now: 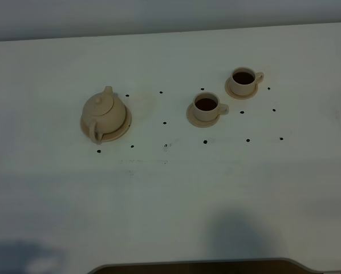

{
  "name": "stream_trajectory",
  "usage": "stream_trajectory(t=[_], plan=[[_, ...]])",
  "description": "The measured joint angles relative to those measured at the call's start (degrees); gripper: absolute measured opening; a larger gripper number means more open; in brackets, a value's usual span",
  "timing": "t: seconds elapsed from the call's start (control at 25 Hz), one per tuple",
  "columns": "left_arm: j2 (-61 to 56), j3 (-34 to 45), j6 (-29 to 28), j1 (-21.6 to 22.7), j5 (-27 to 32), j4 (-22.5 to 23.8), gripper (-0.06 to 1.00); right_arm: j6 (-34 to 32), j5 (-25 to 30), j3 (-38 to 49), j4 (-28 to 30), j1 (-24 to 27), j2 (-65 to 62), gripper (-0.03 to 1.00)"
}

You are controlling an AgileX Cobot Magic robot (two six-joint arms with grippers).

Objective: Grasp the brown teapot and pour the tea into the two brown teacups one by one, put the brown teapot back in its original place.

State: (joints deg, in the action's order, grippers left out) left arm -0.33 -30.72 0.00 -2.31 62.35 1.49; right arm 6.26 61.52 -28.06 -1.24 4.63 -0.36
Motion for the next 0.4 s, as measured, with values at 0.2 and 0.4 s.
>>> stream_trajectory(t=[0.2,0.4], plan=[[0.00,0.00,0.00,0.00,0.00,0.00,0.45,0.00,0.00,0.00,0.00,0.00,0.00,0.40],[0.00,0.00,0.00,0.00,0.00,0.00,0.45,0.00,0.00,0.00,0.00,0.00,0.00,0.40]])
